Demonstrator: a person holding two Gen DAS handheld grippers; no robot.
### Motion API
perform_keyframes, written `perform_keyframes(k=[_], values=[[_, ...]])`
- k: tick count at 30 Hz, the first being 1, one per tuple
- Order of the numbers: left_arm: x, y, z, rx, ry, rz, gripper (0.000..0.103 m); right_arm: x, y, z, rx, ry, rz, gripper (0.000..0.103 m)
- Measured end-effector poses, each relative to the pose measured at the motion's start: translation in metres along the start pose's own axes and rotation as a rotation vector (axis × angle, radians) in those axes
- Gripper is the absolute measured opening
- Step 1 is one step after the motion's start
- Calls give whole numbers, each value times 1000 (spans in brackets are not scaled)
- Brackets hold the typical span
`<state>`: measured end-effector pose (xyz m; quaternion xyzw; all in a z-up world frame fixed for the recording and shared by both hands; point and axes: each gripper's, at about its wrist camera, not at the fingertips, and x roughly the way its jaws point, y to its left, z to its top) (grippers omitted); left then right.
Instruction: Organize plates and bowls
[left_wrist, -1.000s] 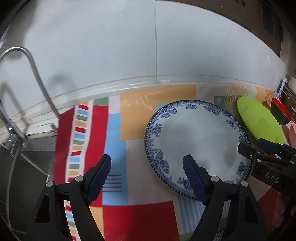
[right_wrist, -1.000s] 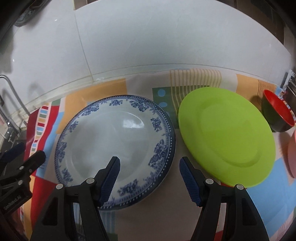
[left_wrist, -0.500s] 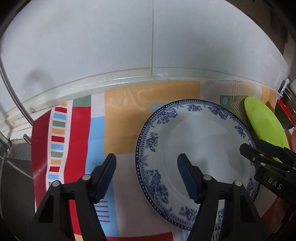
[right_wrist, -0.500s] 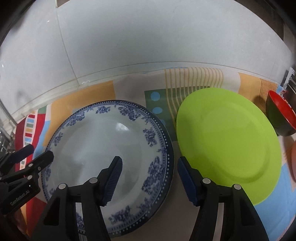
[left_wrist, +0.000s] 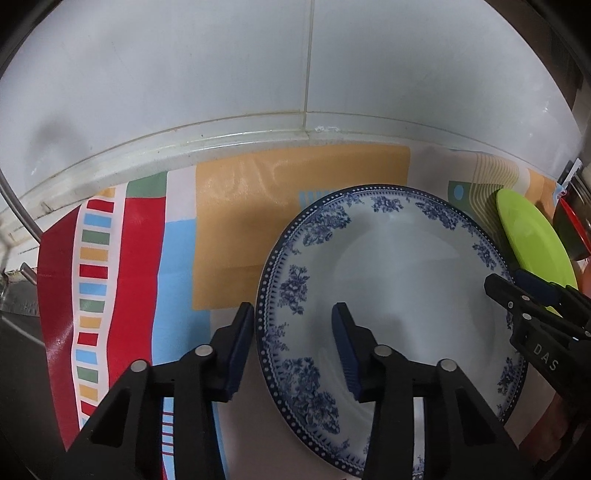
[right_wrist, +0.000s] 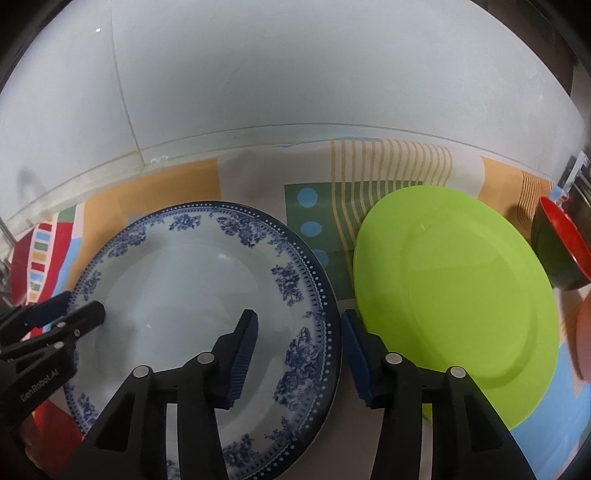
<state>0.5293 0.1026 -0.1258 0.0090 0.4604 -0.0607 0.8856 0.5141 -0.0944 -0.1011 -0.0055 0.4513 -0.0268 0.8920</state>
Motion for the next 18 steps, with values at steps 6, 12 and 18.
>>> perform_keyframes(k=[6,12,18], values=[[4,-3,3,0,-11,17,37,-2,4,-2,-21,-1,-17,37],[1,-3,3,-2,-23,31,36,-9,2,-5,-9,1,-7,35],[-15,0,0,6,-36,45,35,-15,1,-7,0,12,10,34]])
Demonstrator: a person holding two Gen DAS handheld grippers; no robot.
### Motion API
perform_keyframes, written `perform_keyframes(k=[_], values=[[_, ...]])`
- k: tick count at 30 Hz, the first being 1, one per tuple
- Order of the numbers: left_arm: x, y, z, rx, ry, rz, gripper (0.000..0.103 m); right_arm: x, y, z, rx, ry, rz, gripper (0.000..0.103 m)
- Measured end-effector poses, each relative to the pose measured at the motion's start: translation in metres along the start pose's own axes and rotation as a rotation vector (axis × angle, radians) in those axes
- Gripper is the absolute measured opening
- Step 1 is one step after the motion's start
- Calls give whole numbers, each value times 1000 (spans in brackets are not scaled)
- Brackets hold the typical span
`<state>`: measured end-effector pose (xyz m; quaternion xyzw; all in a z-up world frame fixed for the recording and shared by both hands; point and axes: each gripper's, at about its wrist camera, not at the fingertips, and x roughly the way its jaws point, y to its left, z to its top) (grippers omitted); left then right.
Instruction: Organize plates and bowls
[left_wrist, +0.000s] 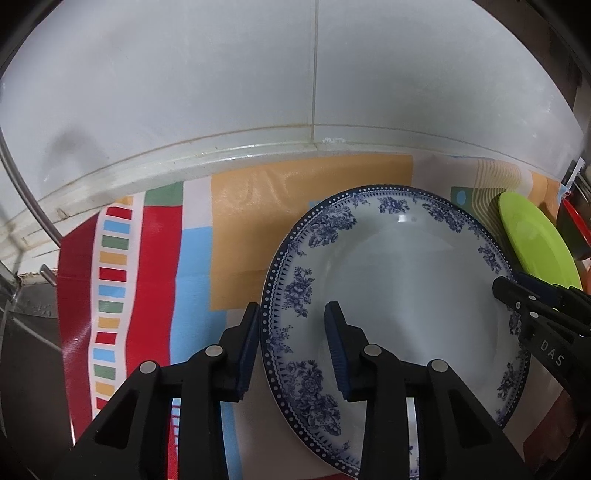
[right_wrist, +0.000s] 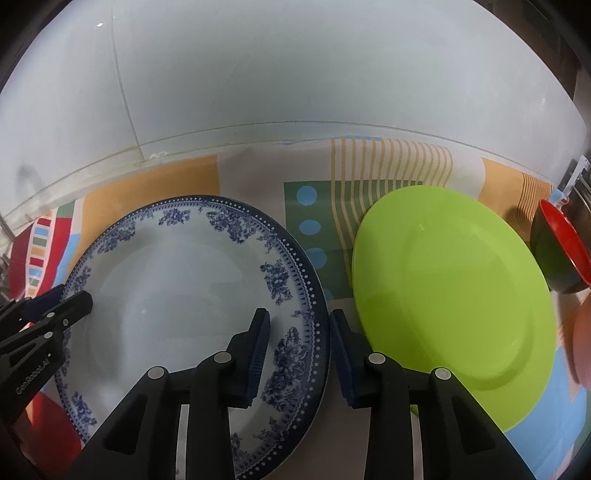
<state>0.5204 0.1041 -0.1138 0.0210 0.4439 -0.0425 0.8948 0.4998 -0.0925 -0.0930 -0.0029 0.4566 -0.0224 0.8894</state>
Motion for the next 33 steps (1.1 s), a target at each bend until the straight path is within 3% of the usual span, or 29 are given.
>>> perform_keyframes(k=[14,19,28,33], values=[[-66,2,-3,-31,-44,16,35,-67,-4,-4,-4,-34,14,34],[-91,-5,-15,-49,-66,24,35,-85,-6,-7,-10,-51,22,34],[-129,-9,-47,-80,-75,39,35,-82,-7,-9,-25,-67,39,34],[-149,-14,-70,-94,-76,59,35,-103,-8,-31,-42,-60,54,34]])
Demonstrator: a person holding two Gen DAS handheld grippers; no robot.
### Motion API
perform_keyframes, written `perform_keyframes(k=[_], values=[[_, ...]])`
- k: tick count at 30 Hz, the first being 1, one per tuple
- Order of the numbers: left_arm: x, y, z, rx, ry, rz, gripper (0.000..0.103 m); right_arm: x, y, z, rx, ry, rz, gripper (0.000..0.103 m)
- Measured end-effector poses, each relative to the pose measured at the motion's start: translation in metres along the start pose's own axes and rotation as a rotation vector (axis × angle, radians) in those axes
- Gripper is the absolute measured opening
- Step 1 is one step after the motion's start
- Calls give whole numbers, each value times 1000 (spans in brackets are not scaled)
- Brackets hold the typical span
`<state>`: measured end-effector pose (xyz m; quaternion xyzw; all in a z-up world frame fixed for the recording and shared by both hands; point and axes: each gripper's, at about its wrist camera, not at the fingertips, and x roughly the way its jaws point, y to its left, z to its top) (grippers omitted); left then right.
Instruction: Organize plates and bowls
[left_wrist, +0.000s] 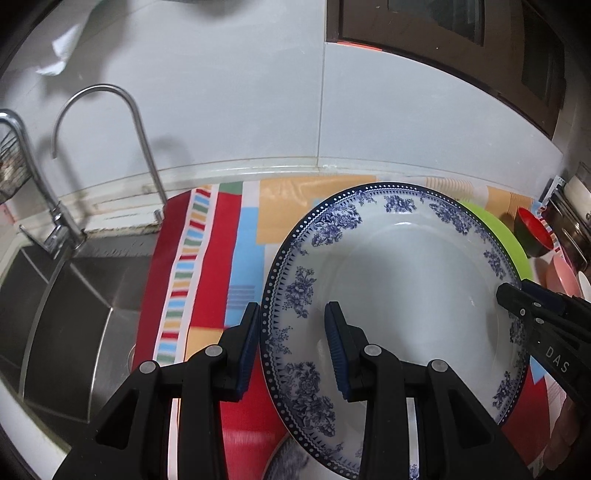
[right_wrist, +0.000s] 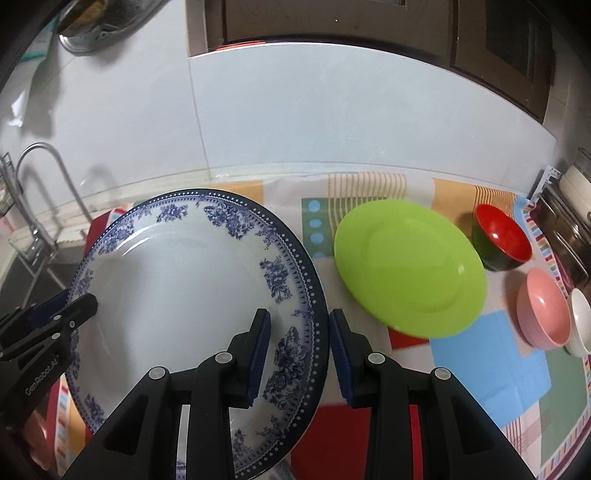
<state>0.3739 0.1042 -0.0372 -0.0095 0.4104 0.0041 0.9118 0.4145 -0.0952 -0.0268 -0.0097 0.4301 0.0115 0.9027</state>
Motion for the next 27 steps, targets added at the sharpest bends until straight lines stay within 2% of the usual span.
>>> perform_keyframes(k=[12,27], values=[[-40,1,-54,-59,26,26,35,-41,3,-44,-46,24,25,34],[-51,1,-108,-86,114,64,35,-46,10,-93,-93,125,56,34]])
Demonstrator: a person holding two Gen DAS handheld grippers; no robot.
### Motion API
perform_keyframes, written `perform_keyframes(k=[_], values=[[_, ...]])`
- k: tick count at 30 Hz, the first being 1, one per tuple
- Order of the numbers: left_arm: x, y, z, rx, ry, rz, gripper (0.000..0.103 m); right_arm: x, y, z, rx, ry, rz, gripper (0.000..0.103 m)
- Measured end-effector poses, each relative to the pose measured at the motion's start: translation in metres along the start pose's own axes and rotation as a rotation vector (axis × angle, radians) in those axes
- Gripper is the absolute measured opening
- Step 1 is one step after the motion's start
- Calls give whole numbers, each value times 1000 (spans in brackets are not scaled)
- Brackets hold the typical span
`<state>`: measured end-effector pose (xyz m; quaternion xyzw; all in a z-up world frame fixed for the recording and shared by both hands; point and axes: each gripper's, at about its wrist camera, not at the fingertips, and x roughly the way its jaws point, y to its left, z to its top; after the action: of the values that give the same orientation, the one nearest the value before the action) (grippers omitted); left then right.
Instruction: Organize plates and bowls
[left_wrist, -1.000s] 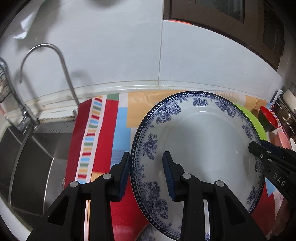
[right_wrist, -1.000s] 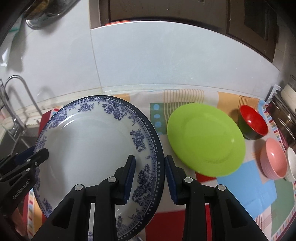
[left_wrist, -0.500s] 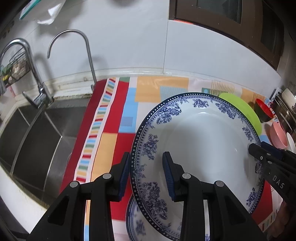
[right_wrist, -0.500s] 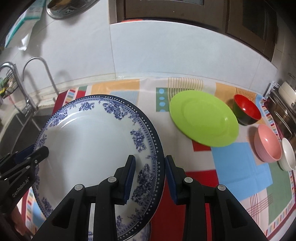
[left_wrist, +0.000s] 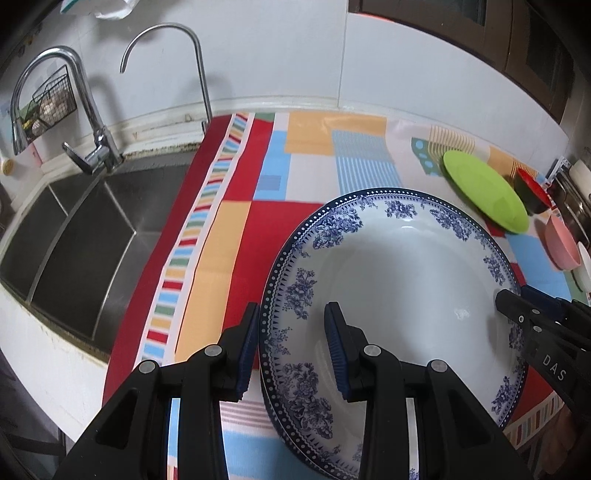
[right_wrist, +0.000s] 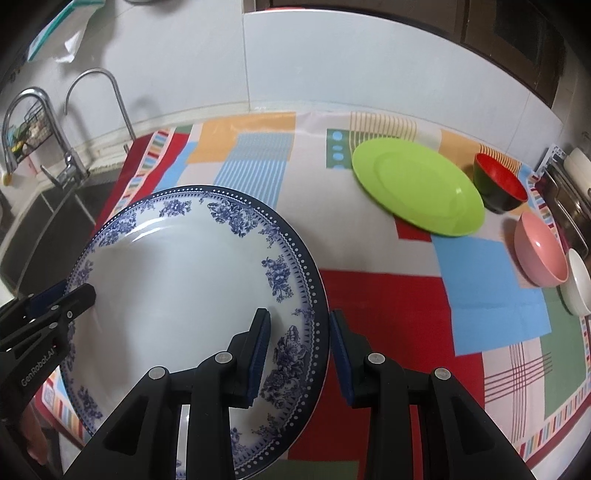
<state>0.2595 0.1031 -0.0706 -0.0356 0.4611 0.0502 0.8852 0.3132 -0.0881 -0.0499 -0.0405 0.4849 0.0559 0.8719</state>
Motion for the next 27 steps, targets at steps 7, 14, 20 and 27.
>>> perform_keyframes(k=[7,14,20,27], values=[[11,4,-14,-13,40,11,35,12,3,-9,-14,49,15,34],[20,6,-20,-19,70,21,35,24,6,-15,-31,88,23,34],[25,5,-21,-10,88,23,35,30,6,-18,-36,107,20,34],[29,5,-23,-5,106,24,36,35,7,-19,-44,124,23,34]])
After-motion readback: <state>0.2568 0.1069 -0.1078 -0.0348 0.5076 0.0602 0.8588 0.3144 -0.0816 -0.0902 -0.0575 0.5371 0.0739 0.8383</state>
